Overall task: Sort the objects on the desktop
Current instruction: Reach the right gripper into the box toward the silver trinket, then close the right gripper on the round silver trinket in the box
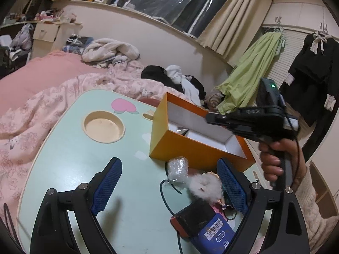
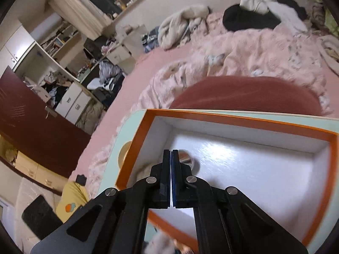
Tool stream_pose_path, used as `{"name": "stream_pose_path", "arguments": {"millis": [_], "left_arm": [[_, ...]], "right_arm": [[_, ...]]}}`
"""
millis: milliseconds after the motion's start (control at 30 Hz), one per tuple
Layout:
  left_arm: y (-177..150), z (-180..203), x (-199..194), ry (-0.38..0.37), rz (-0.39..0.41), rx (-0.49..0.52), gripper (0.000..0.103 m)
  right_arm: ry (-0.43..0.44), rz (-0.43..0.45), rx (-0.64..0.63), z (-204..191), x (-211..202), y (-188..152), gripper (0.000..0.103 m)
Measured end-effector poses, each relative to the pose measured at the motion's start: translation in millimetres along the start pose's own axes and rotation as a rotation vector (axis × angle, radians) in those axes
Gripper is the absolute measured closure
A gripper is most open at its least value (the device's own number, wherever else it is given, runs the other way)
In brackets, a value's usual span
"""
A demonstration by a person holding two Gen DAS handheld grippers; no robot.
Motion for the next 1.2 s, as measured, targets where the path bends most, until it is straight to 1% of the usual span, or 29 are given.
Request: {"name": "stream_pose_path", "arguments": {"millis": [67, 100, 133, 200, 233, 267, 300, 333, 367, 400, 433, 467, 500, 533, 600, 667, 733, 833, 900, 1000, 1033, 1067, 1100, 1200], "left_arm": [[0, -1, 0, -0.002, 0.000, -0.005, 0.012], [0, -1, 0, -0.003, 0.001, -0.006, 0.012], [0, 0, 0, -0.004, 0.003, -0.005, 0.012], [-1, 0, 0, -0.003, 0.000, -0.002, 0.012], [-1, 0, 0, -0.004, -0.001, -0.001, 0.012], [-1, 0, 0, -0.004, -0.003, -0.002, 0.012], [-1, -1, 1, -0.005, -0.008, -0.004, 0.012], [-1, -2, 1, -0.006, -0.011, -0.005, 0.012], [-1, -2, 1, -0.006, -0.011, -0.006, 0.012], [-1, -2, 0, -0.006, -0.009, -0.006, 0.012], [0, -2, -1, -0.006, -0.005, -0.006, 0.012], [1, -2, -2, -0.007, -0.002, -0.005, 0.012], [2, -3, -3, -0.006, 0.001, -0.005, 0.012], [2, -3, -3, -0.006, 0.001, -0.006, 0.012], [4, -4, -1, -0.009, -0.002, -0.011, 0.012], [5, -4, 0, -0.007, -0.003, -0.013, 0.012], [5, -3, 0, -0.010, 0.001, -0.015, 0.012], [4, -2, 1, -0.014, 0.000, -0.011, 0.012], [2, -1, 1, -0.016, -0.004, -0.009, 0.012], [2, -1, 2, -0.019, -0.010, -0.013, 0.012], [2, -1, 1, -0.019, -0.007, -0.013, 0.012], [2, -2, 0, -0.019, -0.003, -0.011, 0.012], [3, -1, -2, -0.017, 0.003, -0.009, 0.012], [5, -2, -5, -0.012, 0.009, -0.005, 0.012]], "right_arm": [[-0.045, -0.004, -0.012, 0, -2, 1, 0.100], [-0.073, -0.011, -0.010, -1, 0, 3, 0.090], [-0.097, -0.019, -0.005, 0, 3, 5, 0.085], [-0.116, -0.041, 0.005, 0, 11, 8, 0.068], [-0.115, -0.055, 0.005, -2, 17, 9, 0.064], [-0.118, -0.067, -0.002, -5, 24, 10, 0.058], [-0.136, -0.075, -0.016, -8, 32, 10, 0.053], [-0.177, -0.089, -0.036, -9, 38, 9, 0.053], [-0.252, -0.129, -0.065, -10, 50, 6, 0.053], [-0.284, -0.172, -0.085, -10, 61, 2, 0.053], [-0.286, -0.221, -0.100, -9, 68, -3, 0.053], [-0.310, -0.193, -0.153, -14, 67, -7, 0.056], [-0.324, -0.206, -0.162, -14, 67, -9, 0.059], [-0.312, -0.201, -0.151, -12, 64, -9, 0.060], [-0.256, -0.188, -0.109, -6, 55, -8, 0.060], [-0.252, -0.163, -0.067, -1, 42, -5, 0.060], [-0.246, -0.159, -0.057, -2, 28, -3, 0.060], [-0.225, -0.229, -0.062, -1, 15, -9, 0.059], [-0.243, -0.269, -0.070, 1, 19, -12, 0.059], [-0.290, -0.340, -0.081, 7, 38, -21, 0.060], [-0.316, -0.357, -0.099, 8, 48, -24, 0.061], [-0.341, -0.343, -0.134, 6, 47, -26, 0.068], [-0.348, -0.344, -0.150, 3, 47, -27, 0.073], [-0.316, -0.339, -0.179, -4, 43, -28, 0.077]]}}
Point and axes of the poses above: each gripper's, at about its wrist camera, not at the fingertips, and x roughly the way its jaws point, z to its right, y to its top, the point moved 1 cm from there along x, roughly the way its jaws point, and after that the axes turned 5 degrees about -y, right-handed, at the moved point
